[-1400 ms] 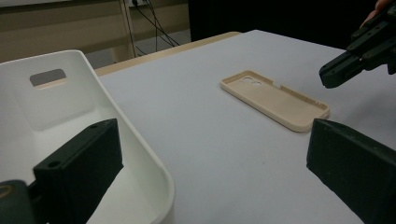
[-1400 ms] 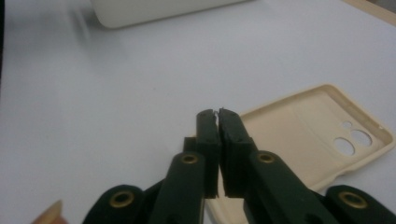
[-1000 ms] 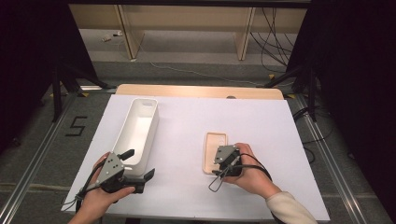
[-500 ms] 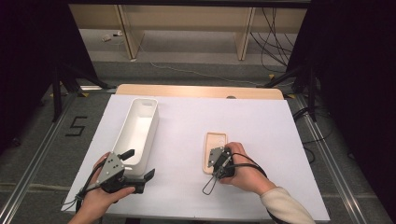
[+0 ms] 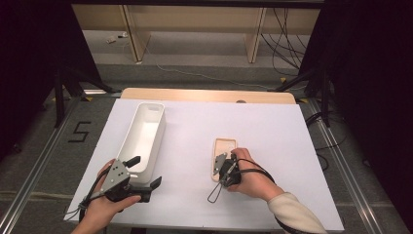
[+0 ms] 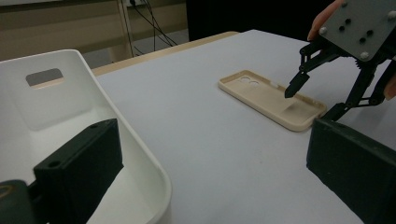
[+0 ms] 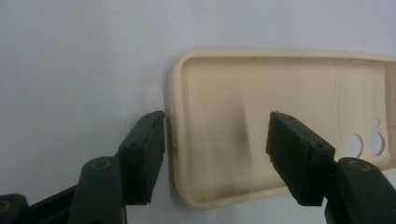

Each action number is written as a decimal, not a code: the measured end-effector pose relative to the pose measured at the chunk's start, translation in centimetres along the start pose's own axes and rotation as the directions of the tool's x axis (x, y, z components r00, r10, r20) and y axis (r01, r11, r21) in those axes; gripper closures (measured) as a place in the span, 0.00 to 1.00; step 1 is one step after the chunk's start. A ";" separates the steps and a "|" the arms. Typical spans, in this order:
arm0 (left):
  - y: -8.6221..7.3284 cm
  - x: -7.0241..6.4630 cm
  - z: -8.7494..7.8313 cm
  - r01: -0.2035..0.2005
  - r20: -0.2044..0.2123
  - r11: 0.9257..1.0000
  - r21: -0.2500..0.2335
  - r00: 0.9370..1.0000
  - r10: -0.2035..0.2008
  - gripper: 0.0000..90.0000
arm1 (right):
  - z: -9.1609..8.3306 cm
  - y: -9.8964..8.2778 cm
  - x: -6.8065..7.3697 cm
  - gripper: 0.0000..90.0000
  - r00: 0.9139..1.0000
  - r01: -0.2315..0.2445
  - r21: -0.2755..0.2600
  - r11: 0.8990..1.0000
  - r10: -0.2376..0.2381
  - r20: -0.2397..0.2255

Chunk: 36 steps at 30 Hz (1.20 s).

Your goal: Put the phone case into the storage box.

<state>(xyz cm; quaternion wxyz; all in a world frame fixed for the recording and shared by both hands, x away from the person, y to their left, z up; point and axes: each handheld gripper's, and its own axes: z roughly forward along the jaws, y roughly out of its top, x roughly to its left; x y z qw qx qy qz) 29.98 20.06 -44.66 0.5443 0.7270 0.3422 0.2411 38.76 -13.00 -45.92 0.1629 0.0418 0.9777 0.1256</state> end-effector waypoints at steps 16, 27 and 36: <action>0.0 0.0 0.0 0.002 -0.002 1.000 -0.008 1.000 -0.002 0.04 | 0.1 0.4 0.0 0.46 1.000 0.010 0.036 0.999 -0.010 -0.002; 0.0 0.0 -0.1 0.003 0.000 1.000 -0.009 1.000 -0.003 0.05 | 0.0 0.6 0.2 0.62 0.999 0.032 0.054 0.998 -0.030 -0.035; 0.0 -0.1 0.0 0.005 0.004 1.000 -0.007 1.000 -0.005 0.05 | 0.0 1.1 0.7 0.76 0.996 0.073 0.076 0.994 -0.069 -0.051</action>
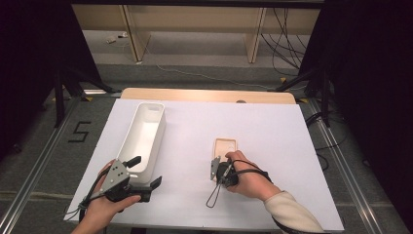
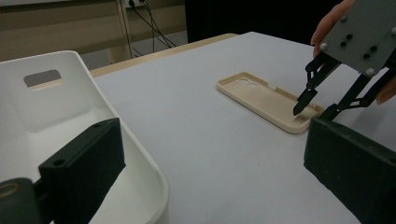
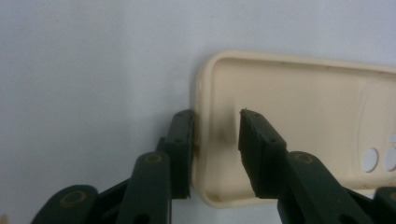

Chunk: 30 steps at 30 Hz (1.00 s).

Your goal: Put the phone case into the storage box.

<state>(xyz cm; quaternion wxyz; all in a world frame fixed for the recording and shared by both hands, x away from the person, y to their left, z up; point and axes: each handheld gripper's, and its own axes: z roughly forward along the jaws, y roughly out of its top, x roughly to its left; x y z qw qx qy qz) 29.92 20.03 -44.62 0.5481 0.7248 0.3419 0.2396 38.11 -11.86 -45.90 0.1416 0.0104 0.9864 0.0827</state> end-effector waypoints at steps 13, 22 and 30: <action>0.0 0.0 0.0 0.003 0.003 1.000 0.003 1.000 -0.003 0.06 | 0.0 0.2 0.2 0.83 1.000 0.026 0.015 1.000 -0.026 -0.008; 0.0 -0.1 0.0 0.002 0.004 1.000 0.003 1.000 -0.002 0.06 | 0.0 0.3 0.2 0.86 0.999 0.049 0.023 0.999 -0.049 -0.006; 0.0 -0.1 0.0 -0.002 0.006 1.000 0.004 1.000 0.002 0.06 | 0.0 0.4 0.4 0.88 0.999 0.050 0.032 0.998 -0.050 -0.006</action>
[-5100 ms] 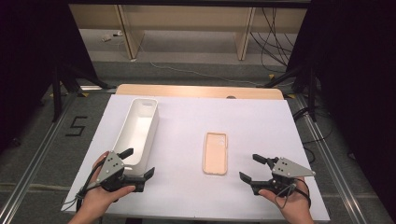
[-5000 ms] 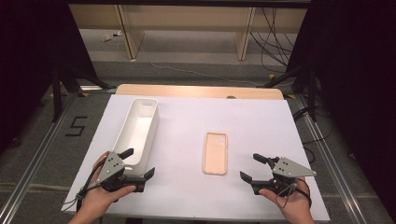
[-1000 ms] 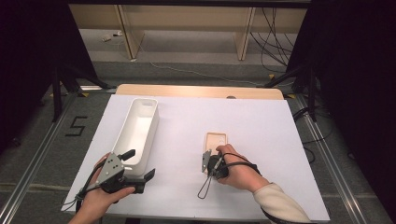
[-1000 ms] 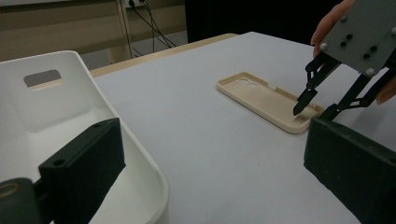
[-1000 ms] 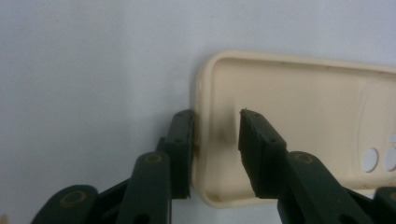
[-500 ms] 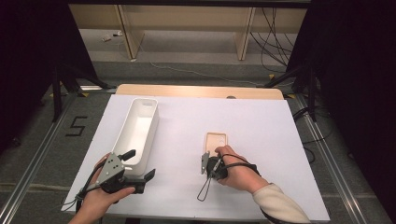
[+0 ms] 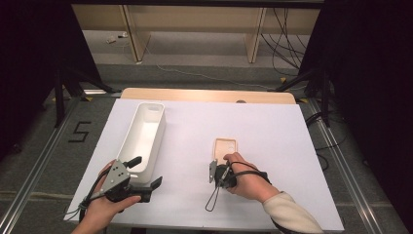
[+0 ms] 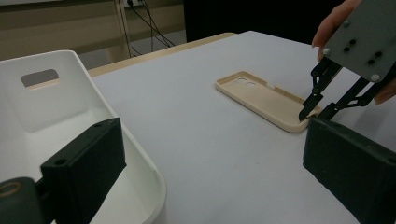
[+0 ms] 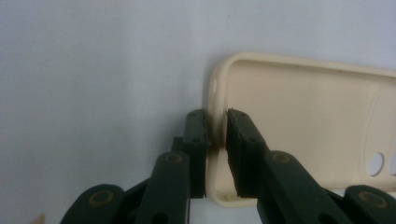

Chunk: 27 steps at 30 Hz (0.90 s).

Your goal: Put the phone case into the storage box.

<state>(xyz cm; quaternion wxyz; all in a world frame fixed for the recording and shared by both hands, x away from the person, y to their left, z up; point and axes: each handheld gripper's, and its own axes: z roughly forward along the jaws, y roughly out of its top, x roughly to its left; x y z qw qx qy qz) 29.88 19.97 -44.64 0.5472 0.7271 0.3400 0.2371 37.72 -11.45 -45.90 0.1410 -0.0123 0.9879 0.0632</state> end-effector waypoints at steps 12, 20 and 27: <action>0.0 0.0 0.0 -0.002 0.000 1.000 0.000 1.000 0.002 0.06 | 0.0 0.0 0.0 0.90 1.000 -0.003 -0.002 1.000 0.003 -0.004; 0.0 0.0 0.0 -0.004 0.001 1.000 0.001 1.000 0.004 0.06 | 0.0 0.0 0.0 0.91 1.000 -0.003 -0.002 1.000 0.003 -0.004; 0.0 0.0 0.0 -0.002 0.001 1.000 0.001 1.000 0.002 0.06 | 0.0 0.0 0.0 0.91 1.000 -0.008 -0.004 1.000 0.008 -0.005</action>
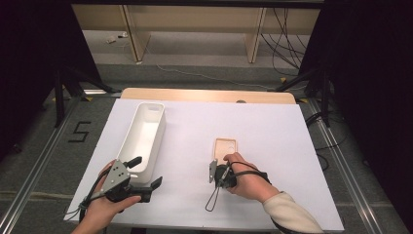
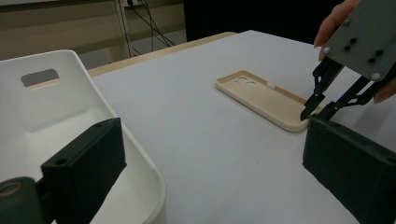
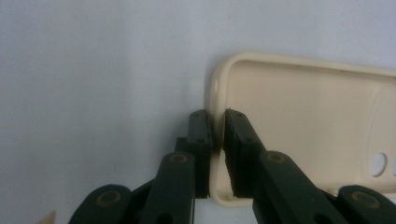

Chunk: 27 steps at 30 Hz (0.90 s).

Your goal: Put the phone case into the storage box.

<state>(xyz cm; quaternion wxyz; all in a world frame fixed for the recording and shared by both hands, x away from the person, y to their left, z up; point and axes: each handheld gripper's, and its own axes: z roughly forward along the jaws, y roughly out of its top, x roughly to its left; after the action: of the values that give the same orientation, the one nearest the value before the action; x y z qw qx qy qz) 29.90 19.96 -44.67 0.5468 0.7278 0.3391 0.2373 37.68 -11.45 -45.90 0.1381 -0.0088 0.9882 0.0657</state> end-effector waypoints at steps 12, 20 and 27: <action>0.0 0.0 0.0 0.000 0.001 1.000 0.001 1.000 0.000 0.06 | 0.0 -0.2 -0.2 0.92 1.000 0.012 -0.015 1.000 -0.012 -0.001; 0.0 0.0 0.0 -0.001 0.000 1.000 0.002 1.000 0.001 0.06 | -0.1 -0.2 0.0 0.94 0.999 -0.035 -0.018 0.999 0.035 -0.011; 0.0 0.1 0.0 -0.001 0.000 1.000 0.003 1.000 0.001 0.06 | -0.1 -0.3 -0.2 0.96 1.000 -0.026 -0.025 0.999 0.026 -0.014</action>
<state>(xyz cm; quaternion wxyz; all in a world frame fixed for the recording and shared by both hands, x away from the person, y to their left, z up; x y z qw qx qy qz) 29.94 19.99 -44.69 0.5457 0.7288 0.3389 0.2371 37.88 -11.81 -45.76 0.1303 0.0018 0.9883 0.0797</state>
